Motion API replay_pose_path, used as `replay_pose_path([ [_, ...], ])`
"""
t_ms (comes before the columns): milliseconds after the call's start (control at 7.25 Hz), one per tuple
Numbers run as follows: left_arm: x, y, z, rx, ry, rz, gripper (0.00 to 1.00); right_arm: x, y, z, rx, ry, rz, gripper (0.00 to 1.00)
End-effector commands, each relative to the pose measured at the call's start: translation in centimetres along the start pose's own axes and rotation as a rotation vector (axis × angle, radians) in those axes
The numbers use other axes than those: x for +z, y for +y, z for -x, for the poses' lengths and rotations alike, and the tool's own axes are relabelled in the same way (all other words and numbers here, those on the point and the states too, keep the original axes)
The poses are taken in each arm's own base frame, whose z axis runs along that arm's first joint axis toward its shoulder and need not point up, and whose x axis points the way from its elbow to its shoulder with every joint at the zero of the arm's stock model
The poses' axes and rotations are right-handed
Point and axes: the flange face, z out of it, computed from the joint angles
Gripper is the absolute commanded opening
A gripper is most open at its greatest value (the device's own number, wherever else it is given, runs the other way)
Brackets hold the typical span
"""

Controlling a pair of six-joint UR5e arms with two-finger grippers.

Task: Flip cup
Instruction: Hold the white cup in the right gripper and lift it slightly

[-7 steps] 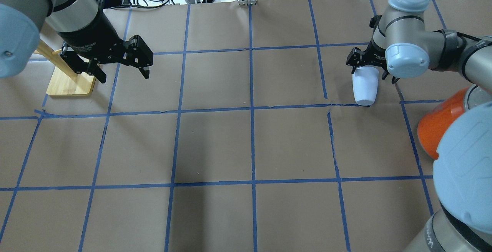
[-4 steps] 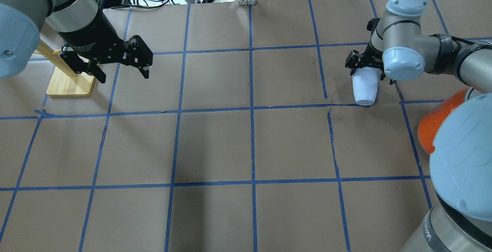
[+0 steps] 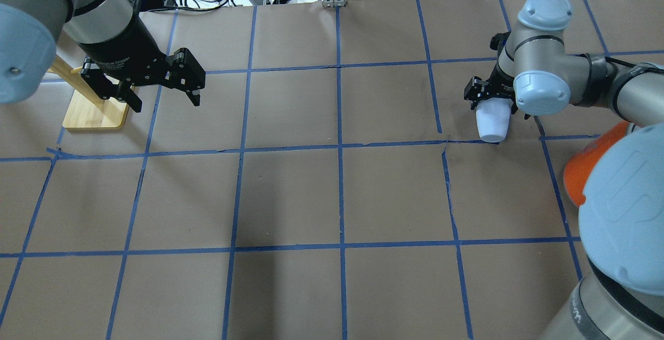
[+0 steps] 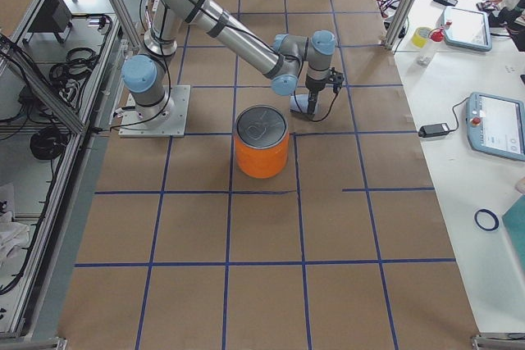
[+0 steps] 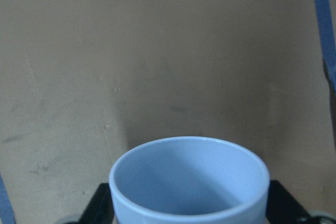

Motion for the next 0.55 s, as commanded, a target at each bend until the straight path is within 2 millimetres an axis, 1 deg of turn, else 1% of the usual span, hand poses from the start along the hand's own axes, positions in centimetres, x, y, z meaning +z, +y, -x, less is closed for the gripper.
replay_pose_path([
  [0, 0.11, -0.21, 0.37, -0.008, -0.001, 0.002, 1.00, 0.21, -0.17, 0.02, -0.014, -0.001, -0.025, 0.92],
  [138, 0.18, -0.29, 0.65, -0.014, 0.000, 0.003, 1.00, 0.59, -0.25, 0.04, -0.033, 0.000, -0.026, 0.91],
  [414, 0.12, -0.49, 1.24, -0.022, 0.000, 0.002, 1.00, 0.55, -0.29, 0.04, -0.034, 0.000, -0.030, 0.92],
])
